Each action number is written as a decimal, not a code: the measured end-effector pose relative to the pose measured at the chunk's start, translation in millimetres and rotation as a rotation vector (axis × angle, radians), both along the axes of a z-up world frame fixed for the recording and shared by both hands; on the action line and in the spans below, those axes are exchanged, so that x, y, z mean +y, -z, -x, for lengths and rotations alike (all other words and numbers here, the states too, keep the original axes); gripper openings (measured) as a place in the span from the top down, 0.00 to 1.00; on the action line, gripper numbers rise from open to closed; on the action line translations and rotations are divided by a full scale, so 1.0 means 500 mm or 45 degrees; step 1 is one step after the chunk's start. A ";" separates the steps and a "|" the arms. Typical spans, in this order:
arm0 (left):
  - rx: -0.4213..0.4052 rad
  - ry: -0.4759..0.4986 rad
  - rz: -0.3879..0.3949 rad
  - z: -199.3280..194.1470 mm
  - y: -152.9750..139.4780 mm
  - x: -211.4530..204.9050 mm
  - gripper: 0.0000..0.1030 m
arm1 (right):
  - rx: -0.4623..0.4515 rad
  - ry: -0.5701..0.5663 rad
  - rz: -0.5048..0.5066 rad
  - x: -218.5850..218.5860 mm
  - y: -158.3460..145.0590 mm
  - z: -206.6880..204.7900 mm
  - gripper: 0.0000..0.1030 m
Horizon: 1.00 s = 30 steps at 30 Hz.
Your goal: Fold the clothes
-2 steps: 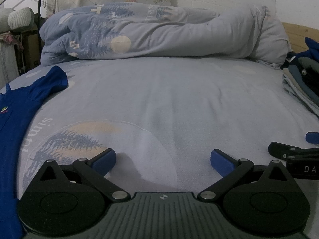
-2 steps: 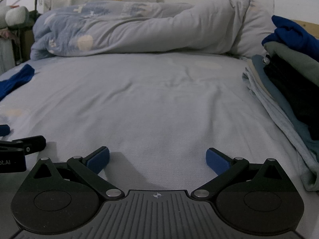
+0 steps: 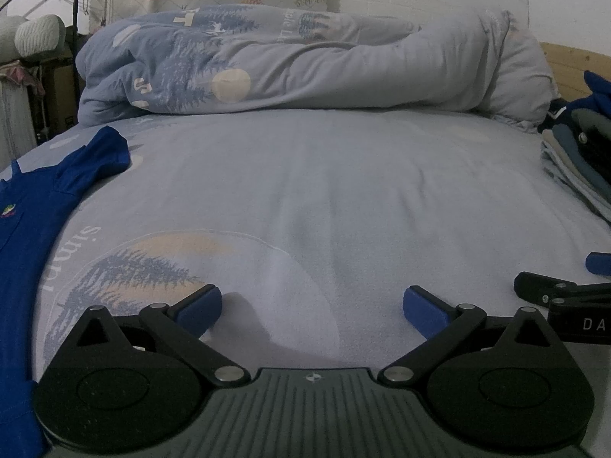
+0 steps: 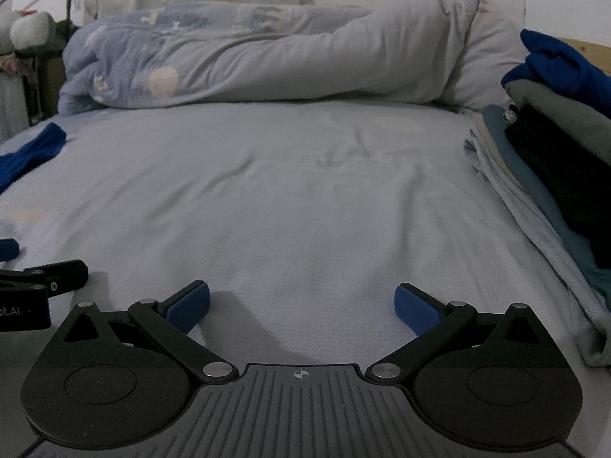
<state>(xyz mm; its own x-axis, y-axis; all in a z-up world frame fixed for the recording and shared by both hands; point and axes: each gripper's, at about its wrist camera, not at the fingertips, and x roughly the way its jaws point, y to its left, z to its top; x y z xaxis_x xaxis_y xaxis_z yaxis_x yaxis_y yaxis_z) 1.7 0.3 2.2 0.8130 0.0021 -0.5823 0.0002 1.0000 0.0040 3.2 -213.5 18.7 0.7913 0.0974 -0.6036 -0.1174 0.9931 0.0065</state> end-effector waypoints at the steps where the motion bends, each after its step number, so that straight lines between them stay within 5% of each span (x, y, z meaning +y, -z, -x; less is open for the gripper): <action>1: 0.000 0.000 -0.001 -0.002 -0.002 0.000 0.00 | 0.000 0.000 0.000 0.000 0.000 0.000 0.00; 17: 0.000 0.000 0.002 -0.023 -0.035 0.000 0.00 | 0.002 0.000 -0.003 0.001 0.002 0.002 0.00; 30: 0.032 0.104 0.147 0.027 -0.068 0.045 0.00 | 0.053 -0.010 -0.039 -0.005 0.001 -0.008 0.00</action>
<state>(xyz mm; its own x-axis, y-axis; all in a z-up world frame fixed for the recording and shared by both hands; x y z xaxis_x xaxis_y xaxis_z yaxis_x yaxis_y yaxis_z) -11.6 22.8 36.3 0.7926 -0.1316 -0.5953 0.0802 0.9905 -0.1121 7.1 -215.8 18.0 0.7646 0.1227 -0.6327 -0.1244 0.9913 0.0419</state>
